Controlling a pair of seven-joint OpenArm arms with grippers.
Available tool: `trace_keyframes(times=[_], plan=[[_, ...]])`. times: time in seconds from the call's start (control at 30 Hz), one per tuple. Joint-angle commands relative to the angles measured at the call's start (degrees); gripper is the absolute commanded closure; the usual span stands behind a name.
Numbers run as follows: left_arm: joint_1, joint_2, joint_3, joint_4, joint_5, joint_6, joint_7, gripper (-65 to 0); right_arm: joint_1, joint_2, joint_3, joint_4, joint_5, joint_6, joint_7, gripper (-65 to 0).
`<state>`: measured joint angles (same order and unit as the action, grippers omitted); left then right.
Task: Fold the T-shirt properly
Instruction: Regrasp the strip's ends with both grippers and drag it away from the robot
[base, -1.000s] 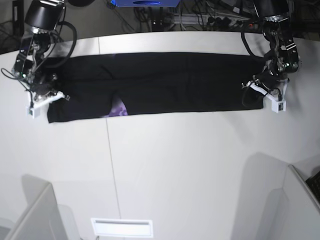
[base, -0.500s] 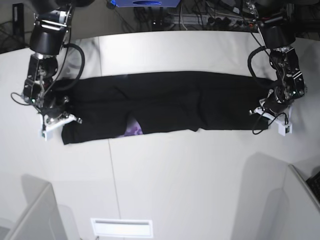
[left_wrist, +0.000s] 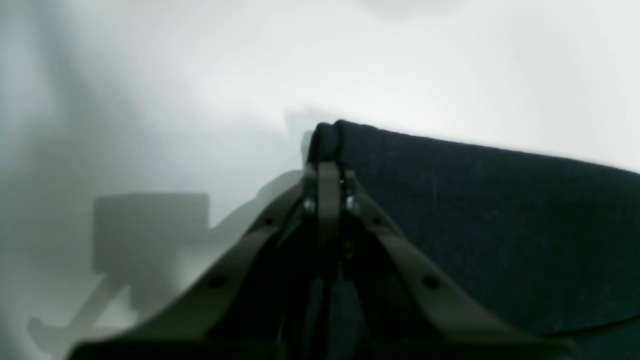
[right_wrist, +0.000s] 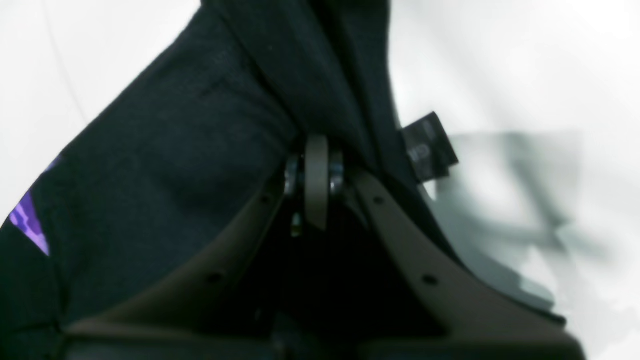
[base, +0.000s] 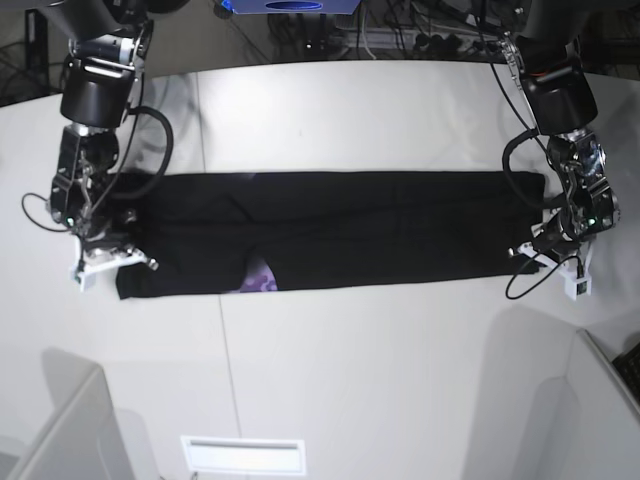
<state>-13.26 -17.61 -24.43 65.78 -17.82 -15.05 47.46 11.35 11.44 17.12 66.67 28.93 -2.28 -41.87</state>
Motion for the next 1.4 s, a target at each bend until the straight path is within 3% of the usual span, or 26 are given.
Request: trace_keyframes(times=[0.0,0.23,0.4,0.5,0.67,0.73,0.87,0.97,1.03,1.23,1.37], plan=[[-1.4,-1.0,-0.2,2.3,-0.4,-0.1,-1.0,0.0,0.7,0.7,0.1,2.3,-0.1,-0.3,-0.5,0.0],[0.6,-1.1,-0.8,13.4,-3.1,-0.2,0.1,0.0,0.3,-2.4,0.1,19.3,-0.1,-0.1,-10.7,0.0],[6.7,-4.8,-2.6,22.8,-19.6,-0.2,7.7,0.0,-0.5,-3.3,0.1,32.0,-0.1,-0.1,-16.7,0.0],[12.2,-6.3,-5.8,26.8,-29.4,-0.2,8.1,0.0,-1.6,-3.5,0.1,33.9,-0.1,-0.1,-16.8,0.0],[20.6,-7.7,-9.6,28.4,-39.9,-0.2,7.8,0.0,-3.8,-3.6,0.1,33.8,-0.1,0.0,-16.7,0.0],[22.7,-7.4,-11.6,28.1,-41.0,-0.2,7.8,-11.4,-4.5,-3.6,0.1,33.8,-0.1,0.0,-16.7,0.0],[25.2,-7.1,-14.2,26.9,-40.9,-0.9,7.7,-46.2,-5.4,-3.7,0.1,33.8,-0.1,0.0,-16.7,0.0],[25.5,-6.2,-14.3,24.9,-40.9,-6.2,6.6,-63.0,-5.9,-3.7,0.0,33.8,-0.1,0.0,-16.7,0.0],[25.8,-6.3,-13.7,22.9,-40.2,-9.0,3.7,-65.0,-6.7,-3.7,0.0,33.9,-0.1,0.0,-16.7,0.0],[22.4,-5.0,-10.3,17.3,-30.5,-9.3,1.7,-65.0,-8.3,-4.3,0.0,33.9,-0.1,0.0,-16.6,0.0],[19.5,-3.7,-9.1,12.0,-29.0,-9.3,1.7,-64.7,-9.1,-4.5,0.0,34.0,-0.1,0.0,-16.6,0.0]])
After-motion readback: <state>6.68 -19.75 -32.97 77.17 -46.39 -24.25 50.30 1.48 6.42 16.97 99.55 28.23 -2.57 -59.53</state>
